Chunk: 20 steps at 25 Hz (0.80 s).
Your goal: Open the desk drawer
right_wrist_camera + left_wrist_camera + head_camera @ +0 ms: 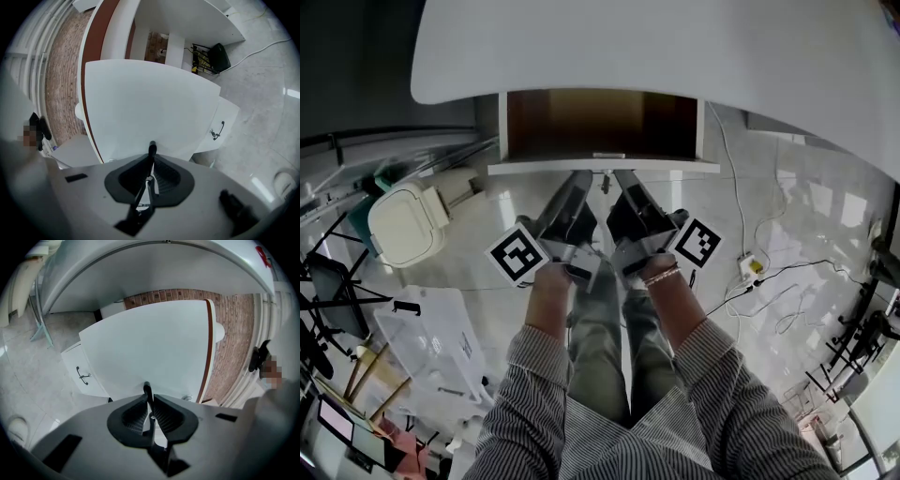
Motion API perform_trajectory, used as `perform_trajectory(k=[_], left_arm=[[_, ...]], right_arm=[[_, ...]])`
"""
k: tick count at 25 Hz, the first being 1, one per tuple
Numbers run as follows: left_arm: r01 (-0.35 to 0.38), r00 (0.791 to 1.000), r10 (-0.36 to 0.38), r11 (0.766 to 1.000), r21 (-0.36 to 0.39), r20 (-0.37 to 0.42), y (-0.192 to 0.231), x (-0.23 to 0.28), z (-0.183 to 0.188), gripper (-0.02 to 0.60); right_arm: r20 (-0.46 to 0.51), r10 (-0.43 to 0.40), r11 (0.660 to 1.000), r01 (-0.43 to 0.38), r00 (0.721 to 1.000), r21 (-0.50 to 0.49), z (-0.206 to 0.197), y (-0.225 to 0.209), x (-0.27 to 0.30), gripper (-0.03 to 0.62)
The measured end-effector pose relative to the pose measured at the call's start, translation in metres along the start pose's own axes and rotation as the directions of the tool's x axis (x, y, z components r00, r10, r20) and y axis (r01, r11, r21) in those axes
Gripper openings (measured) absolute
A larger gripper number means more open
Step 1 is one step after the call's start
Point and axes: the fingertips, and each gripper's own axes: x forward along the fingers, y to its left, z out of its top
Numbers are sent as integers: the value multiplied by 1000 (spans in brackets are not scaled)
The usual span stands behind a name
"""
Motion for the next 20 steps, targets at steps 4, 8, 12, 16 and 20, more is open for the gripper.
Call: perform_trajectory(k=[4, 8, 12, 16, 20], left_arm=[[0, 1000, 0, 1000, -5, 20, 3, -10, -2, 46], [5, 999, -5, 1000, -1, 34, 5, -16, -7, 46], [-9, 1000, 9, 1000, 3, 8, 13, -21, -14, 46], [-42, 999, 42, 999, -33, -1, 21, -22, -18, 46], [-58, 998, 58, 997, -51, -11, 27, -21, -19, 46]], right_arm=[[8, 1, 1000, -1, 1000, 19, -10, -2, -6, 41], [5, -6, 999, 6, 1000, 32, -16, -6, -12, 40], [-3, -21, 999, 22, 1000, 35, -21, -14, -19, 40], [-9, -37, 998, 37, 999, 42, -23, -23, -20, 40], [-13, -47, 998, 48, 999, 51, -25, -30, -21, 40]])
